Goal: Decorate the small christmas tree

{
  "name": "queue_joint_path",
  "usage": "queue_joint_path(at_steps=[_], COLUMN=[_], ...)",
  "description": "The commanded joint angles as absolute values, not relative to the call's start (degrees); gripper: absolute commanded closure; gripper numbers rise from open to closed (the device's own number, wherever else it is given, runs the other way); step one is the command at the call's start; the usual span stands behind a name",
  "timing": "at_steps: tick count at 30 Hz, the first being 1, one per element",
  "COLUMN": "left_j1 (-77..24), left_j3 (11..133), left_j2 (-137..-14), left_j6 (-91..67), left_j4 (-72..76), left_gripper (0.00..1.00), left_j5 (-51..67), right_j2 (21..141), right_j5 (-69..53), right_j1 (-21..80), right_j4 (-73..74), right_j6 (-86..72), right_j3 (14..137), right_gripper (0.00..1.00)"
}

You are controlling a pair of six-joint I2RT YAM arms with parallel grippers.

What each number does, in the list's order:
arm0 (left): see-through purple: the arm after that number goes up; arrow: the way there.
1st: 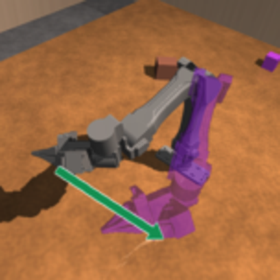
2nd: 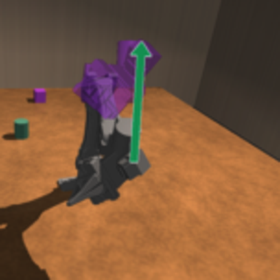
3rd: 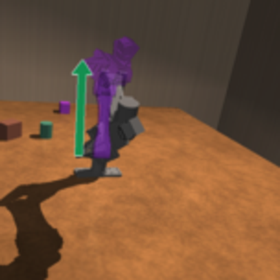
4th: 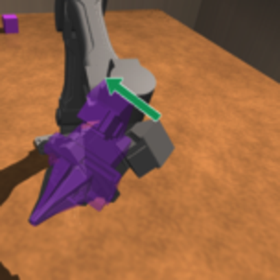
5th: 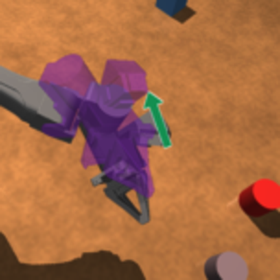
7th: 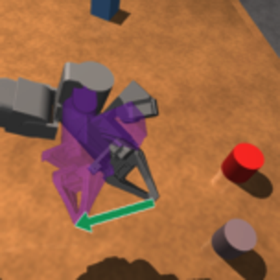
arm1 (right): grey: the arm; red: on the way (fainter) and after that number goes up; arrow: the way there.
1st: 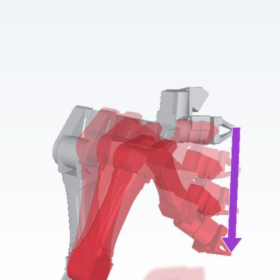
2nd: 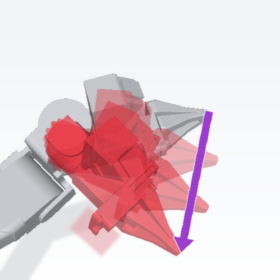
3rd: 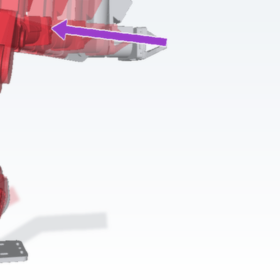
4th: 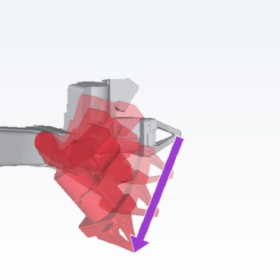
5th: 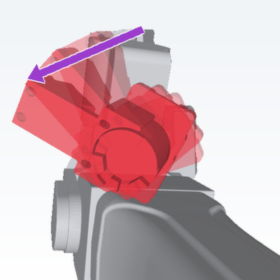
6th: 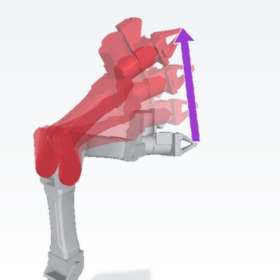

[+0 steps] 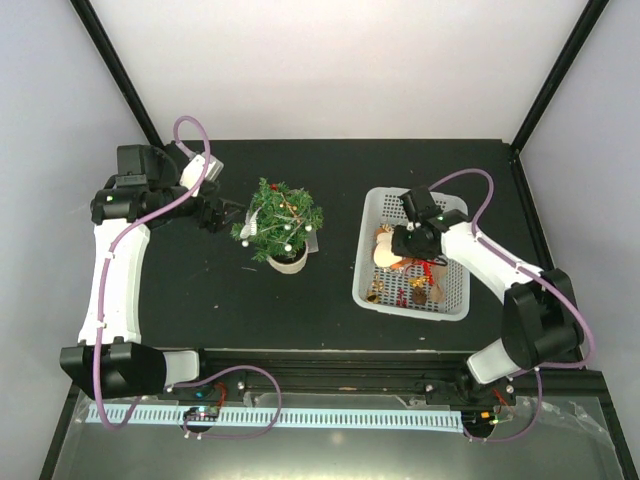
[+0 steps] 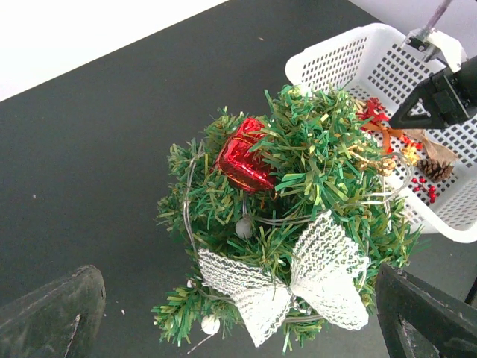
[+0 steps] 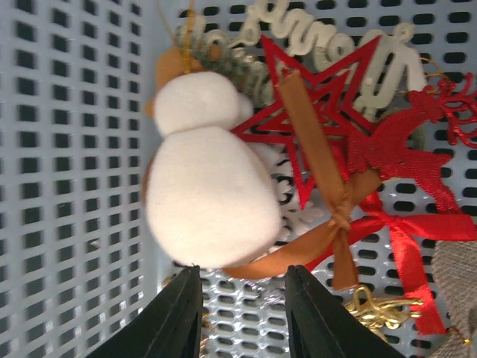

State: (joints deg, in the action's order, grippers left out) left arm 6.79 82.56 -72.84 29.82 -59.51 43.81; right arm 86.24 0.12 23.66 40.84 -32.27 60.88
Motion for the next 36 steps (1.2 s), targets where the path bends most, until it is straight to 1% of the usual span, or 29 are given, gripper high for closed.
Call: queue_joint_path(at_steps=[1, 7, 12, 17, 22, 25, 29, 31, 36], left_j1=[7.12, 7.14, 7.16, 7.18, 7.14, 7.17, 7.12, 7.16, 7.16], left_j3=[85.27, 84.33, 84.23, 84.29, 83.43, 83.05, 82.75, 82.63, 82.78], left_j2=[-73.04, -73.04, -75.96, -76.15, -75.95, -75.86, -75.94, -76.04, -76.36], left_j6=[29.77, 30.15, 29.36, 28.90, 29.12, 29.33, 29.27, 29.27, 29.57], left_j4=[-60.69, -60.52, -60.01, -59.50, -59.47, -59.42, -59.03, -59.02, -59.14], left_gripper=[0.01, 0.01, 0.01, 0.01, 0.01, 0.01, 0.01, 0.01, 0.01], left_j5=[43.60, 44.33, 47.10, 47.05, 46.70, 46.45, 46.41, 46.62, 46.90], right_j2=[86.83, 86.15, 86.88, 89.46, 91.48, 92.11, 90.72, 89.00, 84.72], right_j5=[4.22, 3.52, 0.80, -5.64, -9.91, -11.20, -10.40, -8.58, 0.32], right_j1=[21.45, 16.87, 14.11, 12.37, 12.04, 11.98, 11.95, 11.95, 11.95], right_j4=[36.57, 35.95, 34.00, 29.90, 27.51, 26.81, 27.38, 28.46, 31.83], right_j6=[-35.34, -36.91, -36.51, -37.13, -37.85, -38.07, -38.26, -38.11, -35.99], right_j3=[58.14, 54.37, 53.11, 51.80, 51.57, 51.23, 51.19, 51.66, 53.95], right_gripper=[0.66, 0.63, 0.62, 0.65, 0.66, 0.72, 0.91, 0.98, 0.99])
